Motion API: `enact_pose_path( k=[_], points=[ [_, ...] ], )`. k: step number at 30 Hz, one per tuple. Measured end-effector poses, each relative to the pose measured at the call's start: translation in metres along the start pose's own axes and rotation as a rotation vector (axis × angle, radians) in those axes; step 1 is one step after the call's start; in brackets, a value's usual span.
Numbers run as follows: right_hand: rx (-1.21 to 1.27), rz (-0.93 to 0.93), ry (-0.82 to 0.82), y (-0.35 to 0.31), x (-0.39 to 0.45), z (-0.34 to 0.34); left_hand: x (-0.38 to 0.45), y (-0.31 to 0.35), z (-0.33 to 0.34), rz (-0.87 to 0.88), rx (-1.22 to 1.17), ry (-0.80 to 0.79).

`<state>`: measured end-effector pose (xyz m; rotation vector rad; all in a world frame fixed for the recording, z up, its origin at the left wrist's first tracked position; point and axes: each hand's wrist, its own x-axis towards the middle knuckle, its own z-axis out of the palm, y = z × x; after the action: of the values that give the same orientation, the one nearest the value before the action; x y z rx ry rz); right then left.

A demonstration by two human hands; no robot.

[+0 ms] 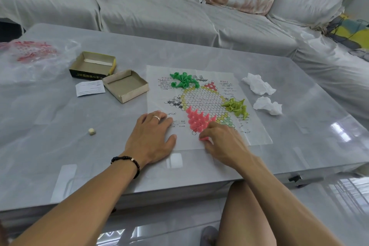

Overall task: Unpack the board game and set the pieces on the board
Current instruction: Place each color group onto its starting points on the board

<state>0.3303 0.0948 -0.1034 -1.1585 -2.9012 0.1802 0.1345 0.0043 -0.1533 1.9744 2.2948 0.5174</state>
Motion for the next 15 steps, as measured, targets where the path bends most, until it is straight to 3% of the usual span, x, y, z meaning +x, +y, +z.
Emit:
enact_pose_path(
  k=[3,10,15],
  points=[
    [0.043,0.028,0.043,0.000,0.000,0.001,0.000,0.001,0.000,-0.001,0.010,-0.009],
    [0.444,0.156,0.290,-0.010,0.005,0.003,0.000,0.000,0.001,-0.003,-0.003,-0.016],
    [0.430,0.220,0.272,-0.017,0.008,0.014,0.000,0.000,0.000,-0.003,-0.009,-0.015]
  ],
)
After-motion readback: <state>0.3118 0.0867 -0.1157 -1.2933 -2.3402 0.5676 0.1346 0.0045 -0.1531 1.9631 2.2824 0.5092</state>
